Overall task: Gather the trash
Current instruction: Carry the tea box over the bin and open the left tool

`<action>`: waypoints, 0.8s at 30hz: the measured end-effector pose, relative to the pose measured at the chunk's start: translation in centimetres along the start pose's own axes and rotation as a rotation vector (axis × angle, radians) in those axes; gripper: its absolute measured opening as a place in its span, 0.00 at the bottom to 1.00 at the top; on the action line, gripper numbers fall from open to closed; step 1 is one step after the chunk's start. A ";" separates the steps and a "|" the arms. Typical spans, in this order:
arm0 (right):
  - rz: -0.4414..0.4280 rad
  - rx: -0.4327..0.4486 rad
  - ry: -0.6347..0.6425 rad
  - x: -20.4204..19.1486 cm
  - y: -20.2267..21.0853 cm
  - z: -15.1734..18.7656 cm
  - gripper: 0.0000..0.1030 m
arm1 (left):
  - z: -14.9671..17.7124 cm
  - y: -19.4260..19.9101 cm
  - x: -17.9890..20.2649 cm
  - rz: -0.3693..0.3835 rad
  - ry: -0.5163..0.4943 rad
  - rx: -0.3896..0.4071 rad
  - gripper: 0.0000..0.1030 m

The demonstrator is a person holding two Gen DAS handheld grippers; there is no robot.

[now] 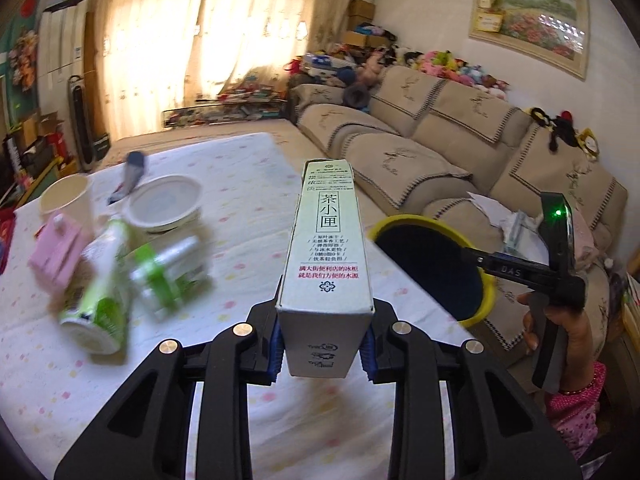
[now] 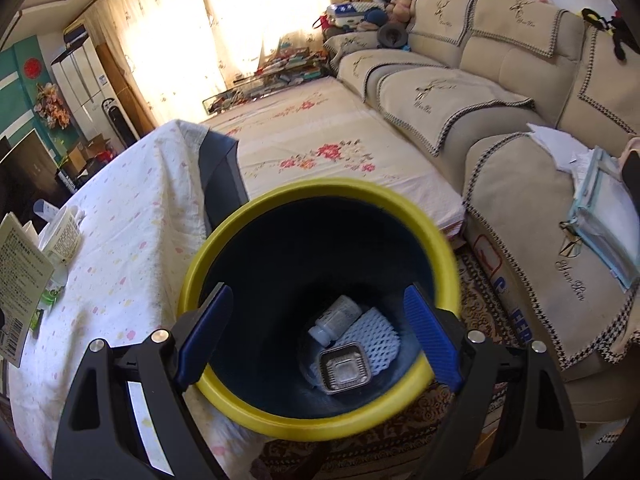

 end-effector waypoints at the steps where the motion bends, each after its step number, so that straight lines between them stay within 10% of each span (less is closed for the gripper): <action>1: 0.006 0.010 -0.004 0.4 0.5 0.0 0.80 | -0.3 -0.4 1.0 0.010 -0.013 -0.003 0.29; 16: 0.098 0.079 -0.112 7.9 4.9 0.4 0.83 | -5.6 -11.4 15.1 0.161 -0.236 -0.148 0.30; 24: 0.116 0.061 -0.114 8.3 4.7 0.8 0.83 | -7.0 -15.6 15.3 0.146 -0.204 -0.195 0.35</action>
Point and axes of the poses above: each gripper's, at about its wrist camera, not at the fingertips, and y roughly against the way its jaws point, x to its right, z to its underside, the point moved 4 cm from there along -y, roughly the way its jaws point, and after that the axes turned 8 degrees about -x, right-handed, at the moved point
